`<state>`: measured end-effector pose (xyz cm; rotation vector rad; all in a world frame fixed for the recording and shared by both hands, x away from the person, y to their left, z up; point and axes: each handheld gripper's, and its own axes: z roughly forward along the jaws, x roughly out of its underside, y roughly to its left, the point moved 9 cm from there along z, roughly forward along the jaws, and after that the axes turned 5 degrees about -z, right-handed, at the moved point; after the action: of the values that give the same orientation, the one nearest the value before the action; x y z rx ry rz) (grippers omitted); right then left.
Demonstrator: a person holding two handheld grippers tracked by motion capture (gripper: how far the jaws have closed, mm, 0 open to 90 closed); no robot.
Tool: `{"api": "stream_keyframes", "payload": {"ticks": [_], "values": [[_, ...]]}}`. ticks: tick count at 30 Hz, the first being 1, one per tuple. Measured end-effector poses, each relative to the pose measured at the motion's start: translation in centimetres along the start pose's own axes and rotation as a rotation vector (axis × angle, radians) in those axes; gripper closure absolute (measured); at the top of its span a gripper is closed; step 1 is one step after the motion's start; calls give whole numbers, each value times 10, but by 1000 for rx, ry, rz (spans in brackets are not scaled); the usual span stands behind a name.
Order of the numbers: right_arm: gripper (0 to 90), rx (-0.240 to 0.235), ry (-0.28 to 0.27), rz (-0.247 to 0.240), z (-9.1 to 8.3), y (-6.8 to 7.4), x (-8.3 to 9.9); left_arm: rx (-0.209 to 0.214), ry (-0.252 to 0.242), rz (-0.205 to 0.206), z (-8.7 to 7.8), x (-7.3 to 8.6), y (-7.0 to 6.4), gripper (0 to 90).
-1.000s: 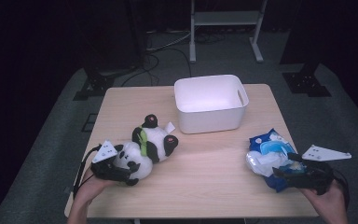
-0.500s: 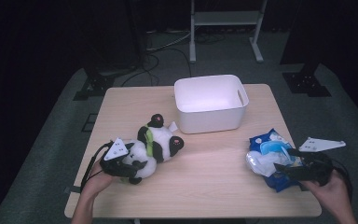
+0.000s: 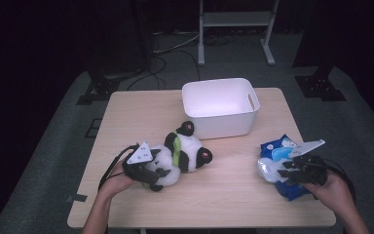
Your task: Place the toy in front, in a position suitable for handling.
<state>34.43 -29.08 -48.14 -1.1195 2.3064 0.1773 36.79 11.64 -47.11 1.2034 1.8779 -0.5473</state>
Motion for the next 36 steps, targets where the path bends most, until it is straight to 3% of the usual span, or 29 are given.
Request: {"api": "stream_keyframes", "payload": {"ticks": [1,6,14,21,24,30,32,33,36], "values": [[740,-17,-6,39,-2,-4,0,29,-2,13,5,-4,-6,219],[843,-48,-41,102,-10,-12,0,97,0,60,17,-14,-23,221],[869,-81,-127,183,-26,-22,-5,188,5,130,30,-25,-43,223],[873,-103,-221,221,-48,-30,-16,242,14,163,36,-31,-54,225],[873,-110,-267,205,-67,-30,-31,269,13,181,39,-33,-58,226],[872,-126,-294,139,-86,-16,-63,297,10,189,42,-36,-61,226],[872,-149,-304,102,-90,-4,-79,301,14,192,42,-36,-61,226],[872,-173,-310,45,-90,12,-98,302,14,191,42,-36,-60,226],[872,-202,-318,9,-86,27,-113,295,15,187,42,-36,-60,225]]}}
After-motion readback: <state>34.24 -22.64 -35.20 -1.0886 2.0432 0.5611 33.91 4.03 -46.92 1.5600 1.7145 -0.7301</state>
